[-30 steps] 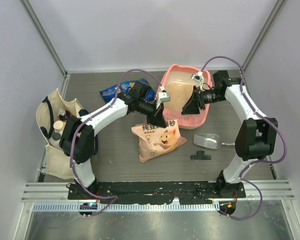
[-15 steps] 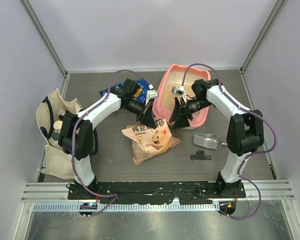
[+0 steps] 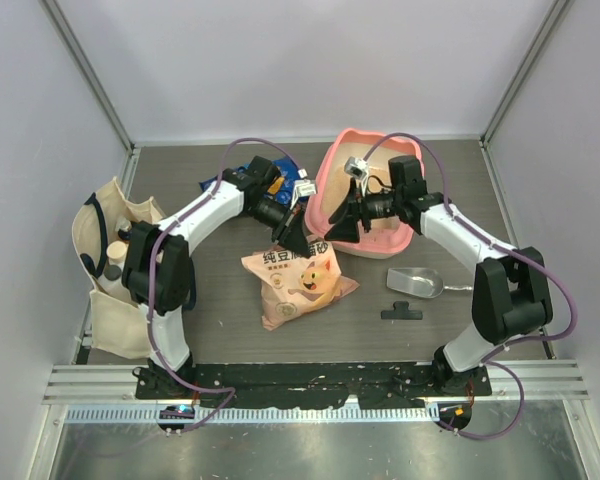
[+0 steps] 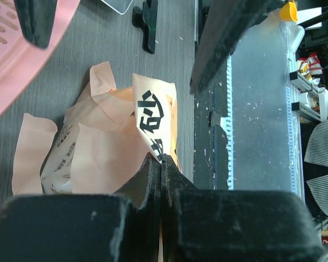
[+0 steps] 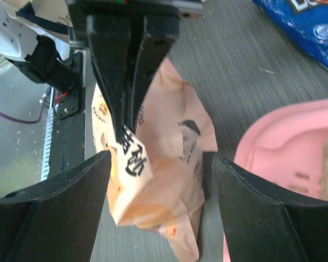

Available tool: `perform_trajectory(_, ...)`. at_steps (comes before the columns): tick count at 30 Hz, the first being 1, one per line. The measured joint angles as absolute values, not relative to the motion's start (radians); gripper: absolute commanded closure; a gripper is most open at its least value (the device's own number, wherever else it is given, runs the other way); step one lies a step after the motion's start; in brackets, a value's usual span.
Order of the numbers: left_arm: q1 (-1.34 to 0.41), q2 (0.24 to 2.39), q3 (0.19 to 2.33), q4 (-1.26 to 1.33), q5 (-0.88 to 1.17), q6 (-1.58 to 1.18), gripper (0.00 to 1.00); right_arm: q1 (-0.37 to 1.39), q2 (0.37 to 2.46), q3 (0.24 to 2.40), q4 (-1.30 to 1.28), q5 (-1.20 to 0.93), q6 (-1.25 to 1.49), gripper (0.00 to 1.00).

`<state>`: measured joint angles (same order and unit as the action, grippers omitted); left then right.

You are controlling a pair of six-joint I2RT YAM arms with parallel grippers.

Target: Fill the litter box with clean litter

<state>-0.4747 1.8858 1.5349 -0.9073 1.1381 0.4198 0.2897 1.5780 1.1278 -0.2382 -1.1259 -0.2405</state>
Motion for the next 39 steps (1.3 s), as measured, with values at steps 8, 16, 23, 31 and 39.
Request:
perform_trajectory(8,-0.475,1.901,1.538,-0.912,1.163,0.418,1.0,0.353,1.609,1.116,-0.113,-1.164,-0.118,0.29)
perform_trajectory(16,-0.475,1.903,1.539,-0.912,1.169,0.414,1.0,0.356,1.645,1.117,-0.237,-1.179,-0.216,0.42)
perform_trajectory(23,-0.474,1.918,1.551,-0.917,1.168,0.4,1.0,0.356,1.695,1.119,-0.326,-1.201,-0.275,0.88)
perform_trajectory(31,-0.462,1.918,1.551,-0.891,1.161,0.374,1.0,0.334,1.697,1.137,-0.374,-1.241,-0.274,0.98)
perform_trajectory(39,-0.438,1.918,1.429,-0.614,1.226,0.04,1.0,0.299,1.726,1.137,-0.389,-1.283,-0.231,0.98)
